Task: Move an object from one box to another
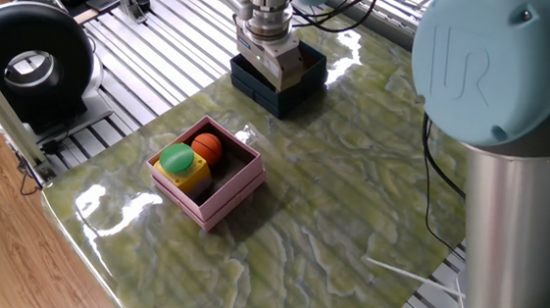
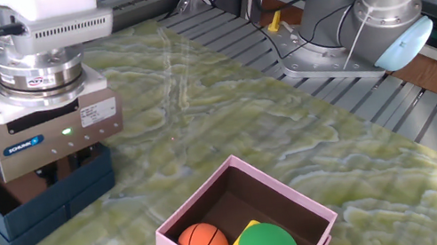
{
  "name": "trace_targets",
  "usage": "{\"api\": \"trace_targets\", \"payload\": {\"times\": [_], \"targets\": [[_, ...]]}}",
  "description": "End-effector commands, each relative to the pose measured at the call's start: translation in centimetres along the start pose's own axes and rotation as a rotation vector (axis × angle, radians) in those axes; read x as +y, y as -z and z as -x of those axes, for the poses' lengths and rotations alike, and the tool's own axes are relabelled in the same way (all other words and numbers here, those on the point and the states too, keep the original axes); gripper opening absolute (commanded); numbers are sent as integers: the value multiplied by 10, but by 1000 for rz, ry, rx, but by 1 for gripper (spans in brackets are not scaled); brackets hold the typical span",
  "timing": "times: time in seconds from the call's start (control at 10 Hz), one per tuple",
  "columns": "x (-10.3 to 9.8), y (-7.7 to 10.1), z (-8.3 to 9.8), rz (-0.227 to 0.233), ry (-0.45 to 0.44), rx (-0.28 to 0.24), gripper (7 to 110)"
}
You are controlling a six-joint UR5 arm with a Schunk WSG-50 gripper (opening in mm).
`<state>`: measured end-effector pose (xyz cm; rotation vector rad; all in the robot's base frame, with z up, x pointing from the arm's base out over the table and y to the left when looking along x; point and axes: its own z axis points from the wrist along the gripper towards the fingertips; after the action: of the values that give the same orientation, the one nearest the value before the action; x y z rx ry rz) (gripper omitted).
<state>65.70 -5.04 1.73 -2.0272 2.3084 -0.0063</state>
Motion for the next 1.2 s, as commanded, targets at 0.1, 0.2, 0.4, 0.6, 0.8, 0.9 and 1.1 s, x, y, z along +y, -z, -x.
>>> {"api": "trace_targets", "payload": {"times": [0.1,0.2,0.4,0.6,0.8,0.9,1.1], "targets": [[2,5,-3,12,-27,-15,7],[9,6,-2,42,-28,-17,7],[9,10,-1,62,-17,-20,7],[2,23,-9,64,5,3,7],[-8,38,-13,62,4,18,7],[-8,42,-11,64,-27,13,7],[-10,41,-10,57,-33,13,7]]}}
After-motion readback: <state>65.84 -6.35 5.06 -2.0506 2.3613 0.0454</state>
